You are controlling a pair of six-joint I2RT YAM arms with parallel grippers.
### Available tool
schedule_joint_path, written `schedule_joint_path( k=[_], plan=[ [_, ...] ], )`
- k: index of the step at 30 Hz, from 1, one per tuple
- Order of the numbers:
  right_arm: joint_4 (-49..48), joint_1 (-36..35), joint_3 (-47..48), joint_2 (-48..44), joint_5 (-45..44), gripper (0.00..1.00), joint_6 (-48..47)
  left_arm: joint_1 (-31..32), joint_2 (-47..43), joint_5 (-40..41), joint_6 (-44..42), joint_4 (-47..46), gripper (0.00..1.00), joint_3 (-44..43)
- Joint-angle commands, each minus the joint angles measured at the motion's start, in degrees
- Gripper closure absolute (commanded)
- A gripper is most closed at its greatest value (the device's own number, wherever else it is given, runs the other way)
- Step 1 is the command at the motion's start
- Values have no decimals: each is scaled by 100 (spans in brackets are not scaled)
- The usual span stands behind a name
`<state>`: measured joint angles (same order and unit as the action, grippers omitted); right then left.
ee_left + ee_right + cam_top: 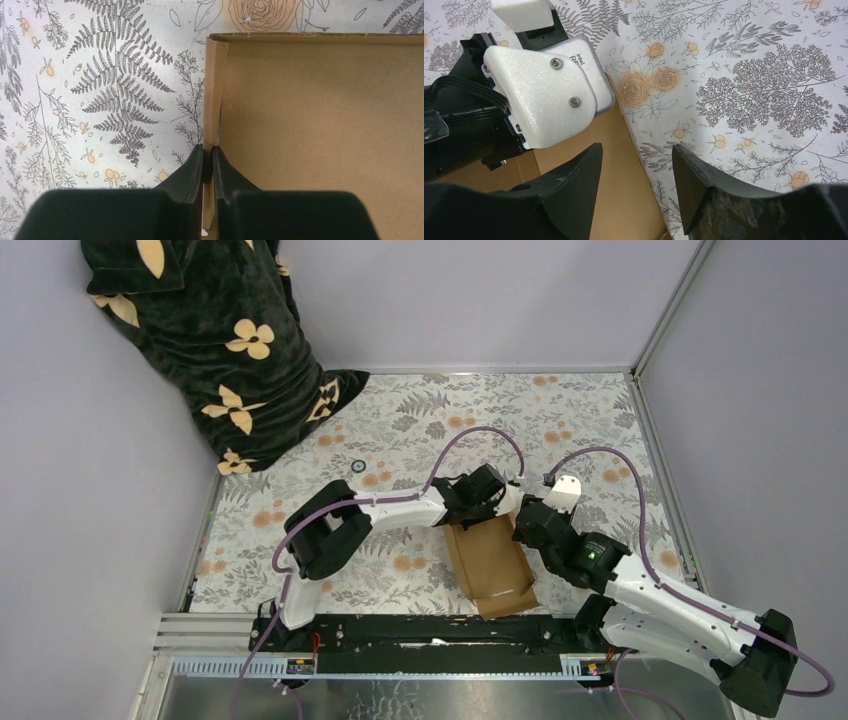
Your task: Fold the paper box
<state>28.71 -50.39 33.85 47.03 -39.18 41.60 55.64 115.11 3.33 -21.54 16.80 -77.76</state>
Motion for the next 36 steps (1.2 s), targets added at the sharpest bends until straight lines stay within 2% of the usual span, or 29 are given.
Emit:
schedule_joint_path(
  k=[1, 22, 30, 36],
  plan=[
    [-207, 73, -21, 18, 73, 39, -91, 114, 116, 707, -103, -415, 87, 81],
    [-225, 135, -128, -129, 178, 39, -96, 571, 660, 1667, -175, -462, 88, -60],
    [-230, 144, -145, -162, 193, 39, -101, 721, 699, 1682, -83, -336, 86, -177],
    [-220, 144, -125, -194, 238, 39, -106, 608, 665, 1157, 68, -360, 77, -225]
  ],
)
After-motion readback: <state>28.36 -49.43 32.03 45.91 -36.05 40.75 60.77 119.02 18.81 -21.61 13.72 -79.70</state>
